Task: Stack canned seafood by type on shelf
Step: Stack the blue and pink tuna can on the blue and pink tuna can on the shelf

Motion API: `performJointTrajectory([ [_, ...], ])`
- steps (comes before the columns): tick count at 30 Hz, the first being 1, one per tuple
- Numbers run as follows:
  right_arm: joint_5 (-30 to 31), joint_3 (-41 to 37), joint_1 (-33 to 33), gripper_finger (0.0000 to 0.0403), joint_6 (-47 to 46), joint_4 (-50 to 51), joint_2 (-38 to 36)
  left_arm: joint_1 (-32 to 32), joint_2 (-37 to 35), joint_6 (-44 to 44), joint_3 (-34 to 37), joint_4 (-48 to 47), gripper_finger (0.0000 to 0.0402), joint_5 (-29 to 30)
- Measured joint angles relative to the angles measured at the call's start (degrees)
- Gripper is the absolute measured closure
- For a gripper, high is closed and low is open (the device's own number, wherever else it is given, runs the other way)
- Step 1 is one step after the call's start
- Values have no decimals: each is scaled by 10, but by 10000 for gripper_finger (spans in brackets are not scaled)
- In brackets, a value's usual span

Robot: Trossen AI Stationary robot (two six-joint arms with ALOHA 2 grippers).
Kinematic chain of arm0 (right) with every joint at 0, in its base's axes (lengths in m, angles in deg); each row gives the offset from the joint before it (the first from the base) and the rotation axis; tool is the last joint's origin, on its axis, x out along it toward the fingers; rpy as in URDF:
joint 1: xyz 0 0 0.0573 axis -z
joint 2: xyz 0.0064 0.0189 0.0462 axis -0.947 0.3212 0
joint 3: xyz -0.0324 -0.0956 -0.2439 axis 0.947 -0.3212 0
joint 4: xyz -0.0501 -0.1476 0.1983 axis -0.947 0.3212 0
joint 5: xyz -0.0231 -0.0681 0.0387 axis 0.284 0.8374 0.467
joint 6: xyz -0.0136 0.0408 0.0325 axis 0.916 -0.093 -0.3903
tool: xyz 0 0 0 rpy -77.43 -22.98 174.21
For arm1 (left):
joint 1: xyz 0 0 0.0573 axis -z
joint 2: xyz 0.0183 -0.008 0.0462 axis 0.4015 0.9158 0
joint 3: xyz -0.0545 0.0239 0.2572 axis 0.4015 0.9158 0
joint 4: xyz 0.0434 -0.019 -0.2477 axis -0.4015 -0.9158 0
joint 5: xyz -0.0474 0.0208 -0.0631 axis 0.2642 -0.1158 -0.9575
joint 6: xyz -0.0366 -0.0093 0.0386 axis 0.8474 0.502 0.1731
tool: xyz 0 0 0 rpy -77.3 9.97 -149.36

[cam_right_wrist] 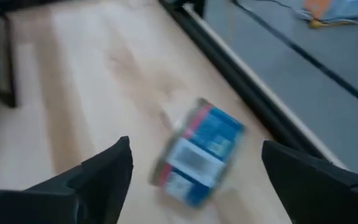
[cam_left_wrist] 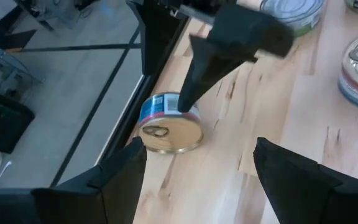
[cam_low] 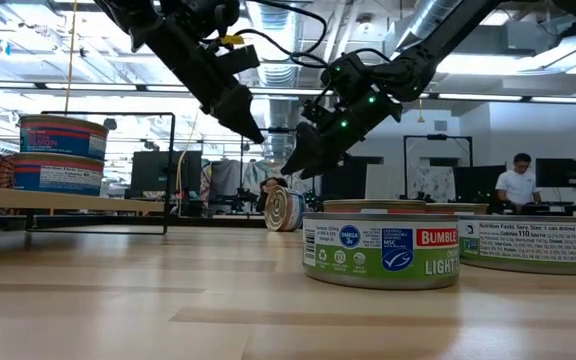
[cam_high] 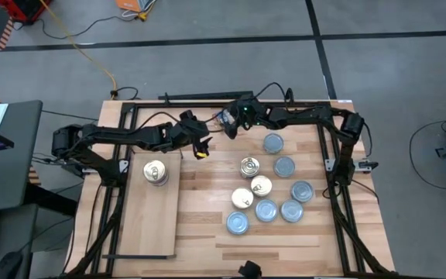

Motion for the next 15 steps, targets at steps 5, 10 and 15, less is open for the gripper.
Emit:
performJointTrajectory([
  [5,26,0,-11,16,-16,-11,0,0,0,-3,3,19,119,-17],
  [10,28,0,0,21,-24,-10,0,3,0,-18,47,92,119,-17],
  [15,24,0,3,22,-21,-8,1,3,0,-7,48,95,119,-12],
])
